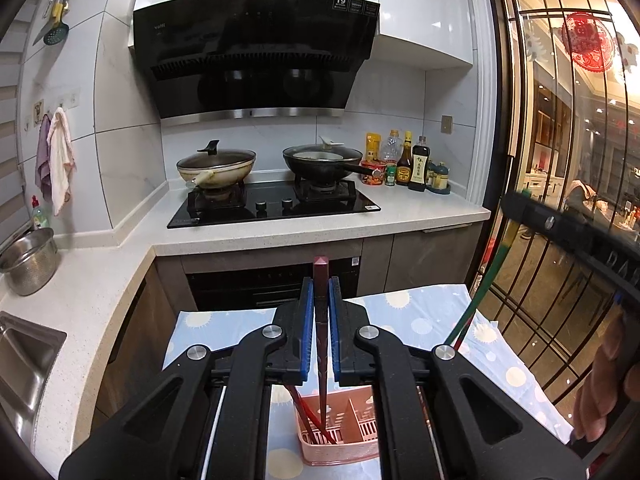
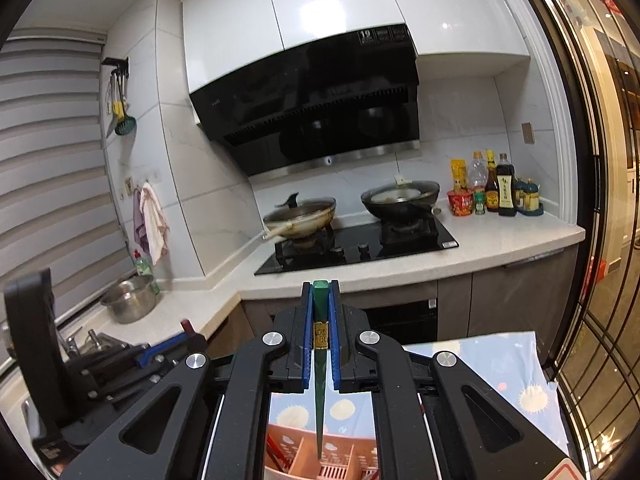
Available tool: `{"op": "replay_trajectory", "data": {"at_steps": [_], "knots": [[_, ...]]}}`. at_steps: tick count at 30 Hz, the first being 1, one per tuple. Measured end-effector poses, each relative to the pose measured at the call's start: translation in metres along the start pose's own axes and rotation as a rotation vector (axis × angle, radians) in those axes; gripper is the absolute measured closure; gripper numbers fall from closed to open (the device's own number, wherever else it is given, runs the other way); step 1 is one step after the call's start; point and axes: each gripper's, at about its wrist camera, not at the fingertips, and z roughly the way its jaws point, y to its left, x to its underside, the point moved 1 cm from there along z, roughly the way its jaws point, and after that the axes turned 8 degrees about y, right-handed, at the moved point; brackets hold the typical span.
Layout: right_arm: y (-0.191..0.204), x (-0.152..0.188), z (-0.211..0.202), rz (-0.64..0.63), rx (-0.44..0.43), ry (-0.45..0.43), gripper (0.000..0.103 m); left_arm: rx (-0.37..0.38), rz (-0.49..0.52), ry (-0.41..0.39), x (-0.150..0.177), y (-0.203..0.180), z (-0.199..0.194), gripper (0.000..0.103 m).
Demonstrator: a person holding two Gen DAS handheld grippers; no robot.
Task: Organize utensils
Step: 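Lift both held chopsticks and lower them into the pink holder, then open both tools to release the chopsticks in the holder, then move both tools back down toward the remaining utensils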
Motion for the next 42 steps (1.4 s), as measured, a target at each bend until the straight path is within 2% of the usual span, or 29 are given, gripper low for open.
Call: {"op": "replay_trajectory", "data": {"at_steps": [7, 18, 22, 24, 25, 26, 28, 32, 42], "knots": [[-0.010, 0.033, 0.034, 0.015, 0.006, 0.114, 0.096, 0.003, 0.001, 0.025, 0.006, -0.002, 0.010, 0.096], [-0.008, 0.053, 0.063, -0.027, 0.062, 0.188, 0.096, 0.005, -0.005, 0.060, 0.012, -0.005, 0.022, 0.096], [-0.011, 0.056, 0.063, -0.017, 0.070, 0.182, 0.087, -0.020, -0.002, 0.057, 0.012, -0.006, 0.024, 0.095], [-0.013, 0.056, 0.059, -0.008, 0.069, 0.171, 0.078, -0.023, -0.002, 0.056, 0.012, -0.006, 0.024, 0.089], [-0.013, 0.056, 0.057, -0.004, 0.067, 0.167, 0.075, -0.030, -0.004, 0.052, 0.013, -0.005, 0.023, 0.079], [-0.014, 0.056, 0.056, -0.003, 0.065, 0.165, 0.074, -0.040, -0.003, 0.046, 0.014, -0.006, 0.022, 0.071], [-0.013, 0.056, 0.051, -0.009, 0.064, 0.162, 0.074, -0.052, -0.001, 0.040, 0.015, -0.007, 0.019, 0.065], [-0.008, 0.057, 0.042, -0.026, 0.062, 0.158, 0.074, -0.053, -0.001, 0.037, 0.016, -0.007, 0.014, 0.060], [-0.002, 0.068, 0.010, -0.041, 0.056, 0.153, 0.074, -0.050, 0.007, 0.033, 0.030, -0.010, -0.006, 0.060]]}}
